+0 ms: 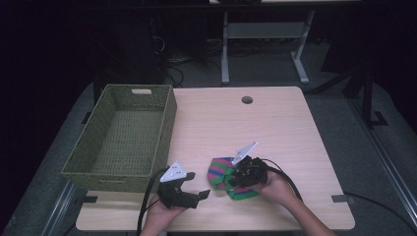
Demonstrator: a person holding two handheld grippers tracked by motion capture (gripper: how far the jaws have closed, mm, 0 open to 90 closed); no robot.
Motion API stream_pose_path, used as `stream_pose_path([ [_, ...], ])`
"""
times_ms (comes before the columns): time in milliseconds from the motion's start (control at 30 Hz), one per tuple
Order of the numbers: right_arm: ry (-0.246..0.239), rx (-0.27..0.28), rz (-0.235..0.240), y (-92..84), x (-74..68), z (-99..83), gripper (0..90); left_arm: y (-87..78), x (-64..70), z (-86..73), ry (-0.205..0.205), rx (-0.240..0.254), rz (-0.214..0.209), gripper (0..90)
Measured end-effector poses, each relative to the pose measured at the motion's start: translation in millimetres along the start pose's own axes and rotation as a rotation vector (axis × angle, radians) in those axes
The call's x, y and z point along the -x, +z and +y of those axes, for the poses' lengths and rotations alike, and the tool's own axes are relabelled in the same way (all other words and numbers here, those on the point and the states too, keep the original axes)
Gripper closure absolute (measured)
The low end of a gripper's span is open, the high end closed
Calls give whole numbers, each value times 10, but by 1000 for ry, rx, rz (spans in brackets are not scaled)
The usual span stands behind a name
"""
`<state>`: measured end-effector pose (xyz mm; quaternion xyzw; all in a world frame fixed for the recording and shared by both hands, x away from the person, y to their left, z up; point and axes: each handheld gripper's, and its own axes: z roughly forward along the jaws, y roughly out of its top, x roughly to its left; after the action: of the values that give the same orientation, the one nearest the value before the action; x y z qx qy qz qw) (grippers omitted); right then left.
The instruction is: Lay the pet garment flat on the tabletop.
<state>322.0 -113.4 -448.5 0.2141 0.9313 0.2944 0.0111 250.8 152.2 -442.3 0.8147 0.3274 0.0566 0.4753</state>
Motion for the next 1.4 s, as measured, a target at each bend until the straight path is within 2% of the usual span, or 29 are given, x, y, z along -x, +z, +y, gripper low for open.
stream_pose_path([
  [200,-9,7,-46,-66,-38,0,814,3,3,-3,1,-3,1,161],
  [400,16,28,-37,-177,-35,-15,824,7,-2,1,10,-10,-2,161],
  [700,48,104,-23,-480,-83,-32,829,21,10,12,11,1,-13,161],
  [833,53,128,-32,-593,-77,-43,829,29,14,19,27,-7,-15,161],
  [1133,52,167,-58,-809,-76,-48,830,17,-22,53,6,29,-38,161],
  [1400,64,214,-71,-1012,-53,-42,831,69,63,124,61,40,-24,161],
])
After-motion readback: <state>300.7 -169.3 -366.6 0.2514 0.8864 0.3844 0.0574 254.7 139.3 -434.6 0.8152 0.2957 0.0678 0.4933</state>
